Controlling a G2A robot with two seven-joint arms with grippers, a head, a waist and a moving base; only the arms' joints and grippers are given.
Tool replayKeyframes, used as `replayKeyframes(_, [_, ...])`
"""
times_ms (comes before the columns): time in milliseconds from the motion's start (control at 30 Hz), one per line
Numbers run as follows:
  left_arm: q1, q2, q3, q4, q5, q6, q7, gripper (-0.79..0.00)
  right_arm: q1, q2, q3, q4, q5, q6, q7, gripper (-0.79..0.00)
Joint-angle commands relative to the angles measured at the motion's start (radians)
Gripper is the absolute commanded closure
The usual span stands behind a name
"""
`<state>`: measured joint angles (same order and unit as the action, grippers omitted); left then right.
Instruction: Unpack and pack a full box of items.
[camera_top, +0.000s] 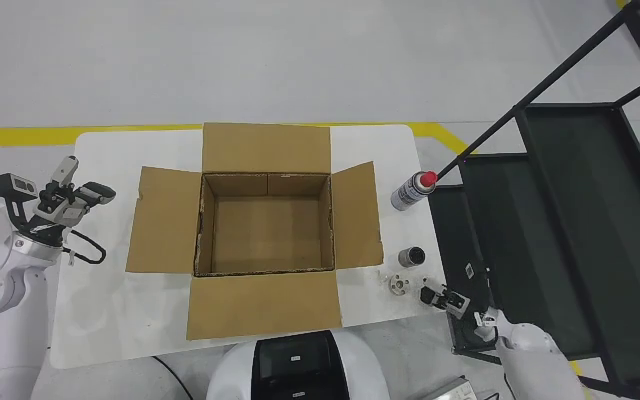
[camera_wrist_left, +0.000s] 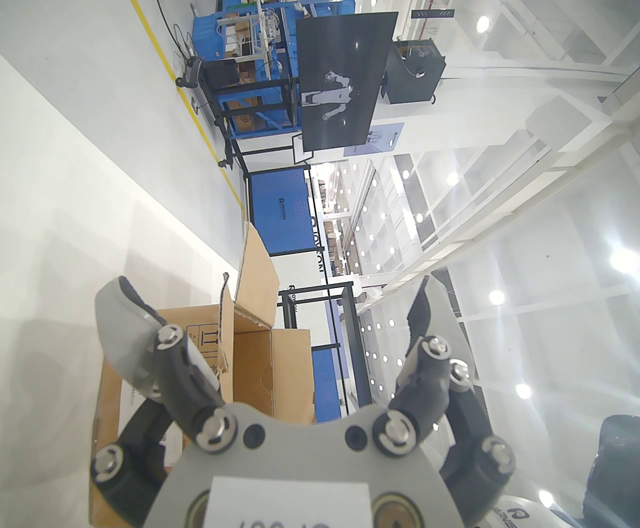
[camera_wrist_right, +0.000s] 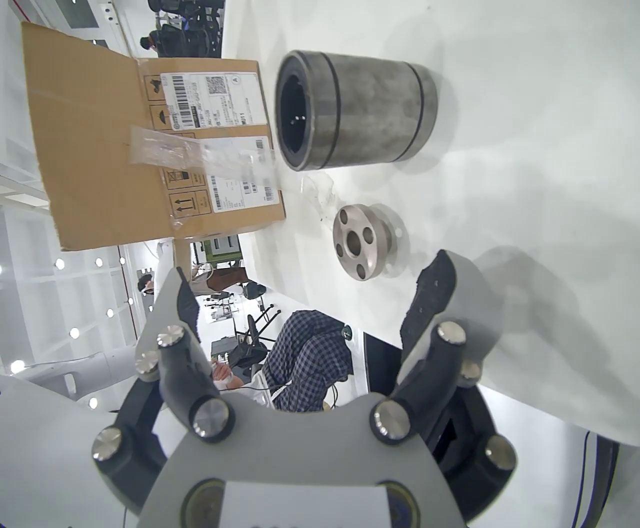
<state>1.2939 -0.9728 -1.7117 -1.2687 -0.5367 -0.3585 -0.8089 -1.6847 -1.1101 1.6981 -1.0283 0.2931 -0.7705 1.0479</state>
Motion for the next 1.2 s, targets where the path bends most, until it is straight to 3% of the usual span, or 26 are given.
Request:
replayKeyframes(0, [0.000,0.000,0.000,0.000,0.000,0.000,0.000,-0.785,-0.021,0.004,0.012,-0.033,0.015,0.004,0.004,-0.785])
replayKeyframes(200, [0.000,0.000,0.000,0.000,0.000,0.000,0.000,-0.785,-0.092,0.014,0.046,-0.153,-0.017,-0.024,-0.036,-0.785])
replayKeyframes(400, [0.000,0.000,0.000,0.000,0.000,0.000,0.000,-0.785,-0.208,0.010,0.088,-0.356,-0.286,-0.034,-0.279,-0.785])
replayKeyframes(633, [0.000,0.000,0.000,0.000,0.000,0.000,0.000,-0.785,-0.329,-0.012,0.074,-0.599,-0.691,0.111,-0.616,-0.785])
replayKeyframes(800, [0.000,0.000,0.000,0.000,0.000,0.000,0.000,-0.785,-0.337,-0.024,0.030,-0.680,-0.943,0.252,-0.787,-0.785])
replayKeyframes(933, [0.000,0.000,0.000,0.000,0.000,0.000,0.000,-0.785,-0.328,-0.030,0.000,-0.694,-1.087,0.353,-0.876,-0.785])
replayKeyframes(1167, [0.000,0.000,0.000,0.000,0.000,0.000,0.000,-0.785,-0.328,-0.030,0.000,-0.694,-1.087,0.353,-0.876,-0.785])
